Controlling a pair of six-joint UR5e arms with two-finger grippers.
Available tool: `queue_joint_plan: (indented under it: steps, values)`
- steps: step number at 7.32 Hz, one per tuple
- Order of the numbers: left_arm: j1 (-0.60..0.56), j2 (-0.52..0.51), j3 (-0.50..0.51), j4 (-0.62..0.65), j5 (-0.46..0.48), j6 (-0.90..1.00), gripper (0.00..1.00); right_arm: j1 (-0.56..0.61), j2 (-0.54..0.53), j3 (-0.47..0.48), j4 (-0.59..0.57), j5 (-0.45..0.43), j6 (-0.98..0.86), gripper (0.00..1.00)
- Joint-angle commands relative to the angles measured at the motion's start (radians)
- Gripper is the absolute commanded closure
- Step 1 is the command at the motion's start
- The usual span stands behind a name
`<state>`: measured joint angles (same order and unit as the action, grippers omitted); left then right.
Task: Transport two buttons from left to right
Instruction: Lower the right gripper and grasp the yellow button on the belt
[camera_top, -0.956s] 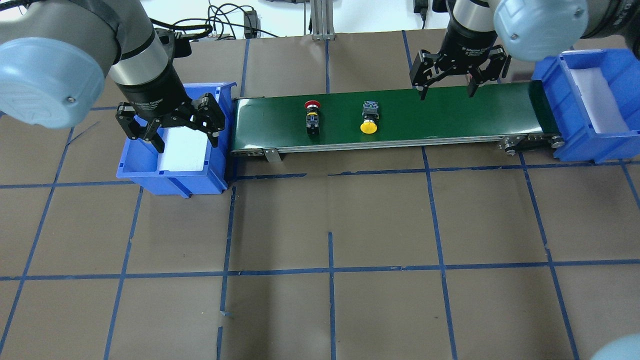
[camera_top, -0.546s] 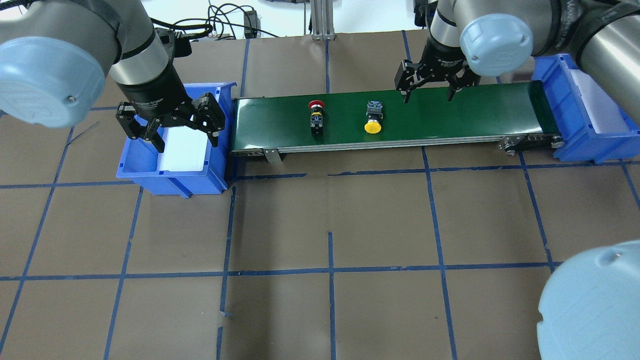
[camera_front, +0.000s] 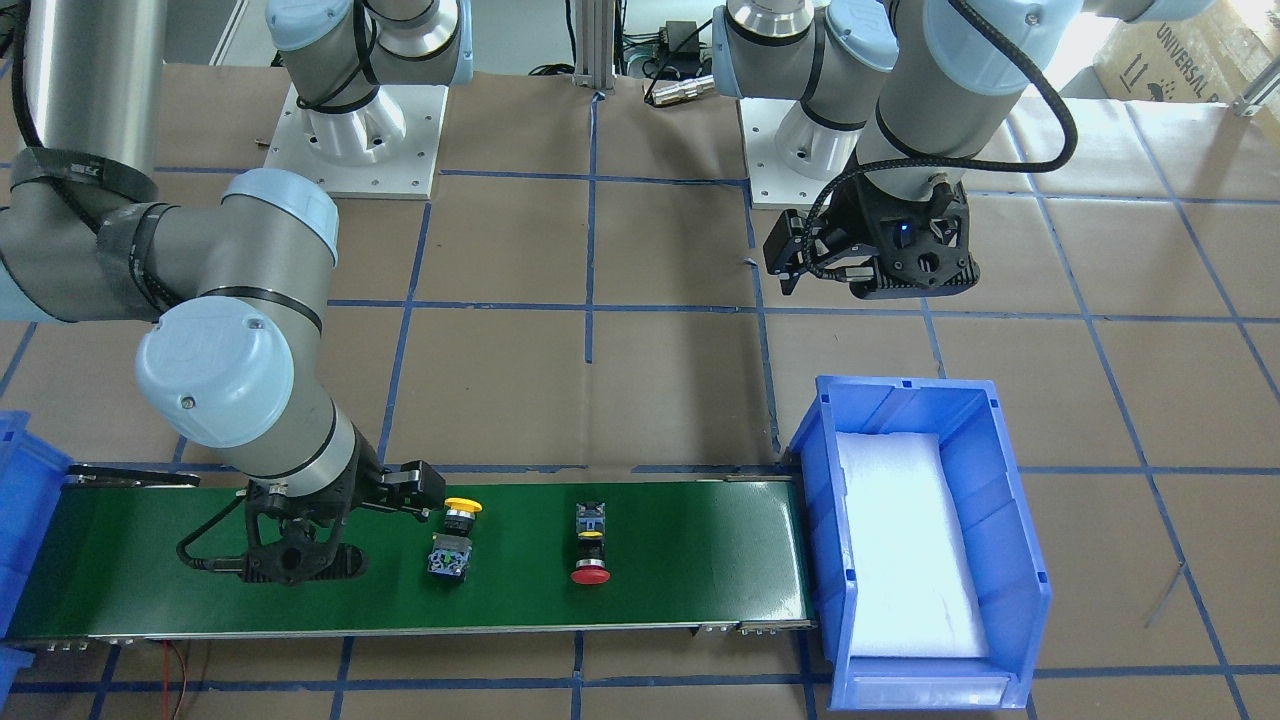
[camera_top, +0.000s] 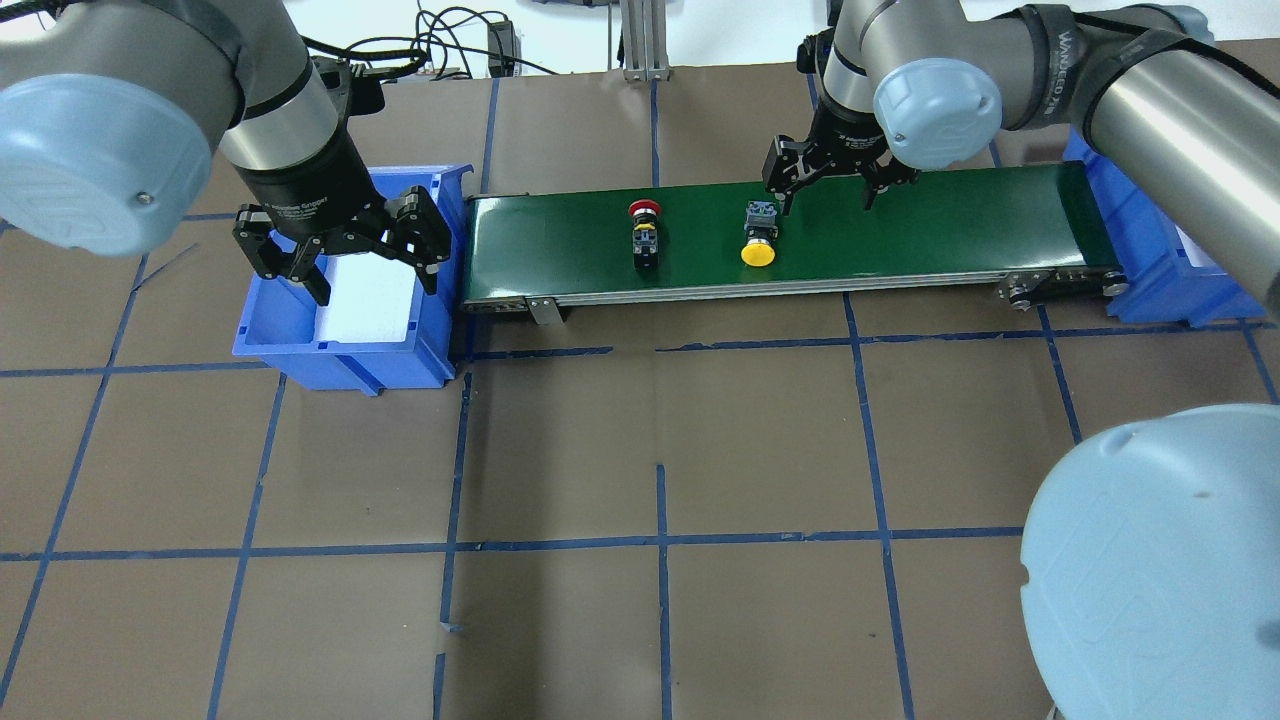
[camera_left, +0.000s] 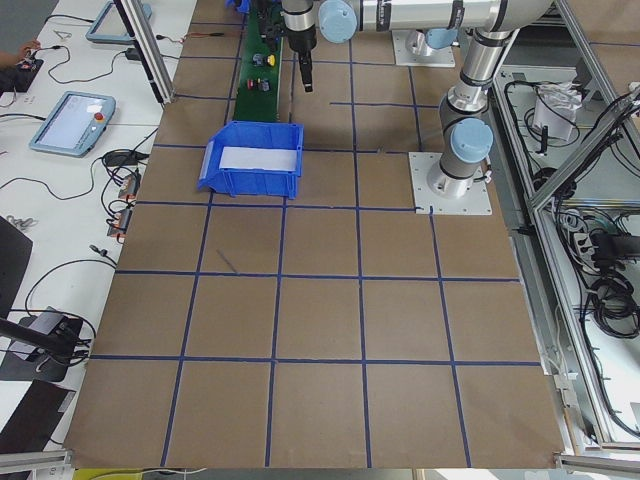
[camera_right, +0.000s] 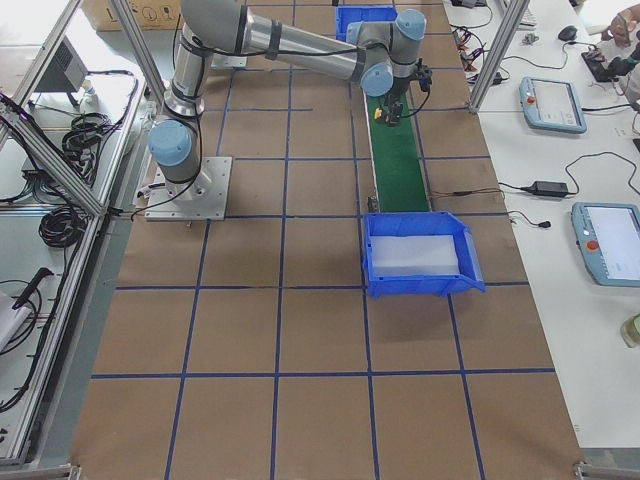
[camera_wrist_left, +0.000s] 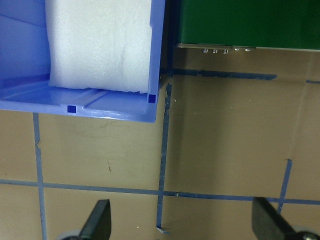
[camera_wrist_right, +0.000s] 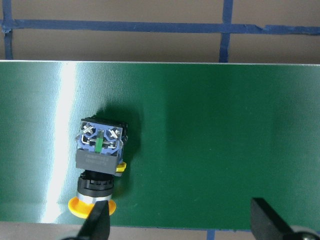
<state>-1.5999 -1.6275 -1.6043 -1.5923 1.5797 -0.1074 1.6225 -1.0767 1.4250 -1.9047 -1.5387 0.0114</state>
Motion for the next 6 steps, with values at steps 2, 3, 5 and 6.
queue_joint_plan:
  steps: [2, 3, 5, 6]
  values:
    - [0.0, 0.0, 0.0, 0.0, 0.0, 0.0, 0.0, -0.007, 0.03, -0.011, -0.004, 0.0, 0.002, 0.0]
    - [0.0, 0.0, 0.0, 0.0, 0.0, 0.0, 0.0, -0.007, 0.037, -0.011, -0.016, -0.004, -0.001, 0.0]
    - [0.0, 0.0, -0.002, 0.0, 0.0, 0.0, 0.0, -0.007, 0.043, -0.011, -0.034, -0.008, 0.002, 0.0]
    - [0.0, 0.0, -0.002, 0.0, 0.0, 0.0, 0.0, -0.007, 0.05, -0.011, -0.037, -0.004, 0.004, 0.0]
